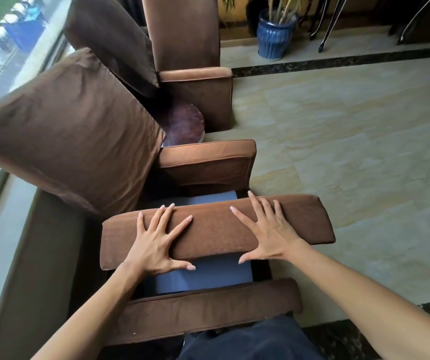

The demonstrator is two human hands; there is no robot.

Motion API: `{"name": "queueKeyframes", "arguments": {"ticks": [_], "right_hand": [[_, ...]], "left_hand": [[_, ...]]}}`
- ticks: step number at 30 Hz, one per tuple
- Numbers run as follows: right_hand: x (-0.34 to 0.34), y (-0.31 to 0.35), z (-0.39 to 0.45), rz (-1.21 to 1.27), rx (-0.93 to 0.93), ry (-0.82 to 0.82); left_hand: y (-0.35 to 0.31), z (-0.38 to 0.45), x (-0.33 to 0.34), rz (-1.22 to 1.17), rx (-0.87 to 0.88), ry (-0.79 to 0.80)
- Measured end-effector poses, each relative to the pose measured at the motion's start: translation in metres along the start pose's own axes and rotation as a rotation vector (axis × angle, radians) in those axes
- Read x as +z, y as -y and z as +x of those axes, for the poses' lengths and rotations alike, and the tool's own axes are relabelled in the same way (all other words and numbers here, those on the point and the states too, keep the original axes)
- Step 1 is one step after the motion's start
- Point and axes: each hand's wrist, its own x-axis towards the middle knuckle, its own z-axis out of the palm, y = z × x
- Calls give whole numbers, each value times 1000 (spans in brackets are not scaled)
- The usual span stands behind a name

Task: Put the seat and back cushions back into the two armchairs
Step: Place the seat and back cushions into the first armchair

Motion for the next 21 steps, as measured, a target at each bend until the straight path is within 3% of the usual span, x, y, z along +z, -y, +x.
{"name": "queueKeyframes", "arguments": {"ticks": [10,16,21], "right_hand": [[-17,-15,30,-70,-31,64],[-17,-19,42,-61,-22,-37],[-8,-18,37,-47,-1,-29]], "left_hand": [[32,20,-17,31,16,26],[40,35,-21,60,-9,35],[34,30,-18,81,-16,67]]}}
